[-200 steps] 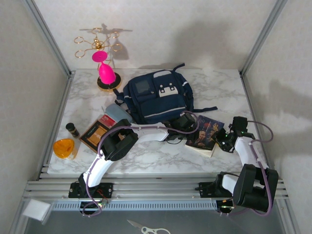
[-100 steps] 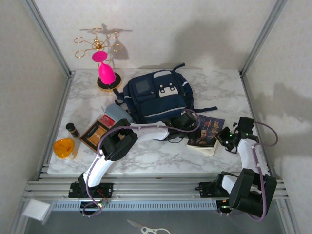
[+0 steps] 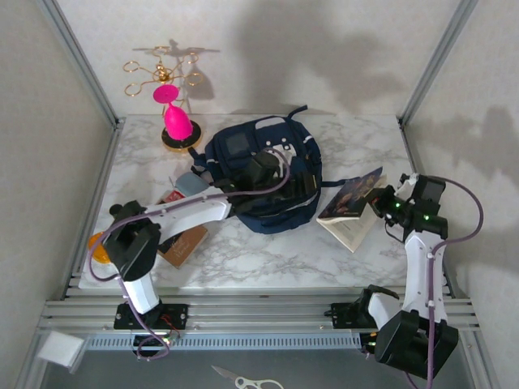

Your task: Pack books, pencil case, and school supplies into a backpack

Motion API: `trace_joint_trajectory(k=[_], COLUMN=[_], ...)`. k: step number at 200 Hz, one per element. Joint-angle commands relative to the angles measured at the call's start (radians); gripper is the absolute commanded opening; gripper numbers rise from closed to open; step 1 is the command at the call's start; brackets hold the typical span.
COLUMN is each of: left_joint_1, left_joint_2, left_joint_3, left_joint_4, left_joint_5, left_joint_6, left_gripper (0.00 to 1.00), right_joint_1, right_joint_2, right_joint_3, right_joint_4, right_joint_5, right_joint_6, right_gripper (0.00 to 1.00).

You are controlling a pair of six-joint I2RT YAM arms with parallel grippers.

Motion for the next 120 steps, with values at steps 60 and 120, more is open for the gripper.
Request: trace_joint_trajectory(k=[60,120], left_joint_1=[0.095,0.092], left_joint_2=[0.002,-0.013], left_joint_3=[-0.07,-0.163], left_joint_4=[0.252,0.617], left_joint_5=[0.246,0.293], left_joint_6=[-0.175,-0.378], left_gripper=[0.87,0.66], right_joint_1=[0.2,0.289], right_joint_2=[0.007,0.05], right_joint_3=[0.161,0.089], right_joint_4=[0.335,0.464], right_joint_5=[-0.311,-0.299], right_joint_6=[0.218,0.285], right_gripper=[0.0,0.0])
